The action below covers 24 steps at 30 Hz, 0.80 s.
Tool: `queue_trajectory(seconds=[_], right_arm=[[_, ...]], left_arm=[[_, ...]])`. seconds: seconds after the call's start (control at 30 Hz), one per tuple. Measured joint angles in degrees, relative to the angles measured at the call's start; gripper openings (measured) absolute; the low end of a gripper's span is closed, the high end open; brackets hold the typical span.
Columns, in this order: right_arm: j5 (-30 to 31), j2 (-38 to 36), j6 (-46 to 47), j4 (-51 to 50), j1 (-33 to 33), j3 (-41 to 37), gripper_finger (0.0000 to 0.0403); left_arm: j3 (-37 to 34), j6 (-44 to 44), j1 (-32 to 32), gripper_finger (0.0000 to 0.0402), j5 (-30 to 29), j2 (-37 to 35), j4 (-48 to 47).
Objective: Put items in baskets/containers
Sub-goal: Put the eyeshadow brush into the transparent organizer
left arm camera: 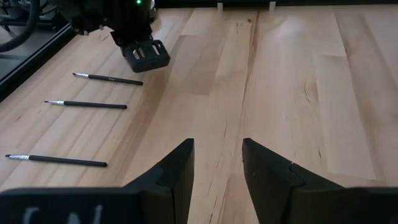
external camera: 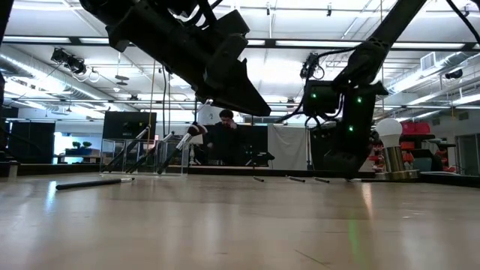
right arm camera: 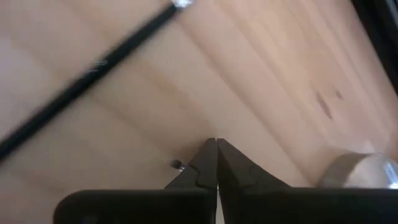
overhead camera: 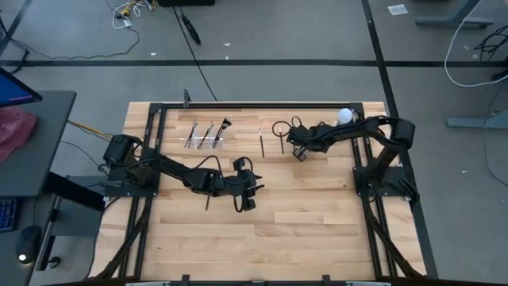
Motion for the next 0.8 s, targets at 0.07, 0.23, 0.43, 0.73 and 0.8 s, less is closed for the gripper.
queue_trajectory(seconds=[0.07, 0.23, 0.43, 0.73, 0.8], right_arm=[[-1.6, -1.1, -1.1, -1.0, 0.1, 0.3, 0.0006], [-0.7, -6.5, -5.9, -6.5, -0.8, 0.3, 0.0015], [-9.1, -13.3, -15.6, -10.6, -5.0, 0.3, 0.0056], [-17.2, -13.9, -36.8, -10.3, -11.3, 0.2, 0.0161], [-17.6, -13.7, -41.4, -9.0, -11.6, -0.5, 0.0167]], left_arm=[[0.0, 0.0, 0.0, 0.0138, 0.0, 0.0, 0.0], [0.0, 0.0, 0.0, 0.0138, 0.2, 0.0, 0.0], [0.0, 0.1, 0.0, 0.0138, 0.6, 0.0, -0.1], [0.0, 0.5, -0.6, 0.0138, 0.6, 0.0, -0.1], [0.0, 0.5, -0.6, 0.0138, 0.6, 0.0, -0.1]])
